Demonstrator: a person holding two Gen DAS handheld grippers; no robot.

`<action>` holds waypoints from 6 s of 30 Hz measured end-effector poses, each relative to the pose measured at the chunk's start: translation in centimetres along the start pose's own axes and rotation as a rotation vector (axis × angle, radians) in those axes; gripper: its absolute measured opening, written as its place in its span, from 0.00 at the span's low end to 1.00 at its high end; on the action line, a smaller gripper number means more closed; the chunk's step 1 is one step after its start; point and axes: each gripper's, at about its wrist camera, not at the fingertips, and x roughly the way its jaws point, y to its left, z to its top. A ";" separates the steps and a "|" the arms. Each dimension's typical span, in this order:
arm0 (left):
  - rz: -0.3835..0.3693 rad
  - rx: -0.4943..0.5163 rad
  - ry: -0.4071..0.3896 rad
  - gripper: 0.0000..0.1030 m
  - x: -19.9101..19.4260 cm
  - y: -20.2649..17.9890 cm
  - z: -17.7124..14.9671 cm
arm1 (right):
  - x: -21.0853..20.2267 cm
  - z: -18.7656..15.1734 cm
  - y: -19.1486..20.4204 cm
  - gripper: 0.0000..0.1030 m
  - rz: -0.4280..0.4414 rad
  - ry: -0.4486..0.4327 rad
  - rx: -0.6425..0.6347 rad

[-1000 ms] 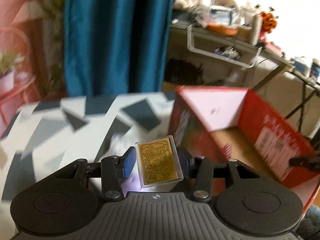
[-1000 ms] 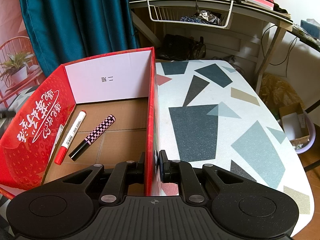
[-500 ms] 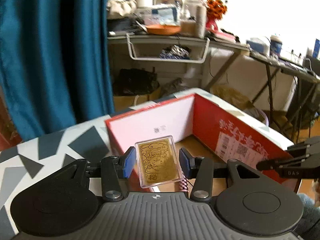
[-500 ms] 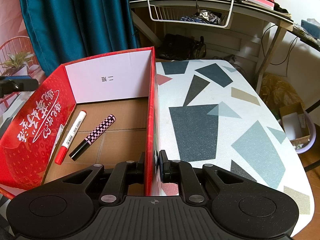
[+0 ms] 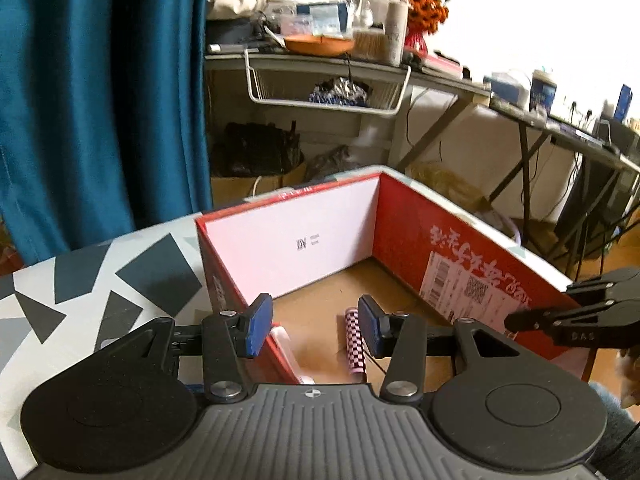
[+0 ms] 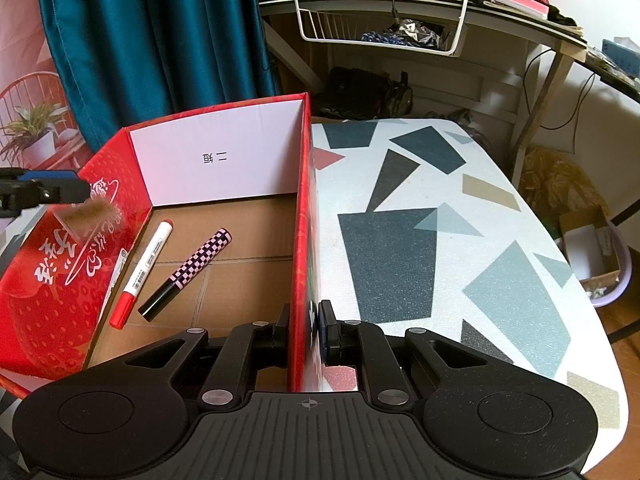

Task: Organize rigid objects
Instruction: 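Grasp the gold card with the left gripper, carry it into the red box, release, then lower the left gripper onto the black key's ring and close, then carry the black key into the red box and open the left gripper, then move the left tool back over the purple case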

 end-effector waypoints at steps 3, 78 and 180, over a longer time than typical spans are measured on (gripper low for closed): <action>0.015 -0.026 -0.012 0.51 -0.8 1.0 -0.2 | 0.0 0.0 0.0 0.11 -0.001 0.000 0.000; 0.255 -0.212 0.169 0.11 -1.1 2.4 -11.4 | 0.0 0.3 -0.1 0.11 0.004 0.003 0.002; -0.001 -0.027 -0.047 1.00 -2.1 0.9 -0.4 | 0.1 0.1 -0.1 0.15 0.018 0.011 0.004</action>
